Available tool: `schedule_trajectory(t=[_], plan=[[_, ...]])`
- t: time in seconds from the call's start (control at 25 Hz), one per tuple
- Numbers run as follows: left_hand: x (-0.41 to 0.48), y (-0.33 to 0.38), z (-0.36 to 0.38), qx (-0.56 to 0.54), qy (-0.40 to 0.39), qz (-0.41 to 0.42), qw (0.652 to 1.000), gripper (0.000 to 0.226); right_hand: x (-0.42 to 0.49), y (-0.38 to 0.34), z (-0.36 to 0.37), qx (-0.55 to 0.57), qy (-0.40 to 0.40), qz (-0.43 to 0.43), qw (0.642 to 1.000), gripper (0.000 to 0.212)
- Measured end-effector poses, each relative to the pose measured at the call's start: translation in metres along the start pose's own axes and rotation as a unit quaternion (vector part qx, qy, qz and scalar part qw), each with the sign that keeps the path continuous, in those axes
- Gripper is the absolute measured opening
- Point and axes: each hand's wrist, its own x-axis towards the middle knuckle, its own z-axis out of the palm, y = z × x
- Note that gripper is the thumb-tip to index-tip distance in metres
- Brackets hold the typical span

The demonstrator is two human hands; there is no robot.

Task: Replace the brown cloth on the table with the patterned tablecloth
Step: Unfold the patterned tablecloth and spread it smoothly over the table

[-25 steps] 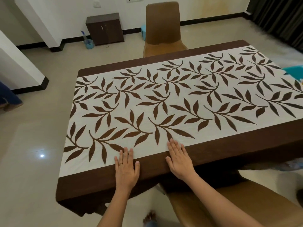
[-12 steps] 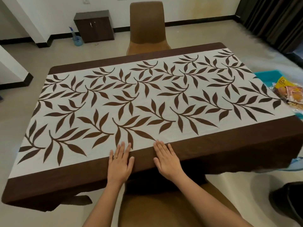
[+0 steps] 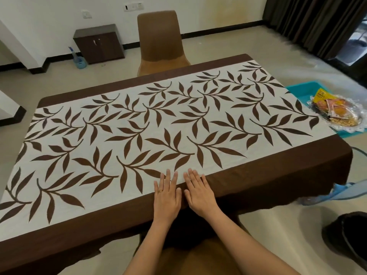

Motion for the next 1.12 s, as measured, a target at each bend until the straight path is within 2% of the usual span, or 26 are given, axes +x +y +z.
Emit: schedule_trajectory(t=[0.16, 0.52, 0.68, 0.76, 0.88, 1.12], plan=[[-0.001, 0.016, 0.02, 0.055, -0.013, -0.033, 0.998, 0.058, -0.008, 0.041, -0.011, -0.018, -0.002, 0.012, 1.0, 0.06], [0.0, 0.022, 0.024, 0.048, 0.015, -0.071, 0.996, 0.06, -0.028, 0.182, -0.054, -0.022, 0.004, 0.051, 0.998, 0.065], [0.023, 0.101, 0.04, -0.002, 0.086, -0.142, 0.986, 0.06, -0.022, 0.204, -0.068, 0.004, 0.014, 0.033, 0.999, 0.067], [0.049, 0.162, 0.056, -0.031, 0.096, -0.116, 0.988, 0.055, -0.016, 0.204, -0.068, 0.003, 0.013, -0.001, 1.0, 0.063], [0.078, 0.23, 0.091, 0.002, 0.072, -0.081, 0.994, 0.056, -0.014, 0.223, -0.067, -0.013, -0.002, -0.007, 1.0, 0.06], [0.079, 0.239, 0.111, 0.054, 0.06, -0.115, 0.99, 0.06, -0.026, 0.301, -0.089, -0.035, 0.006, -0.002, 0.999, 0.06]])
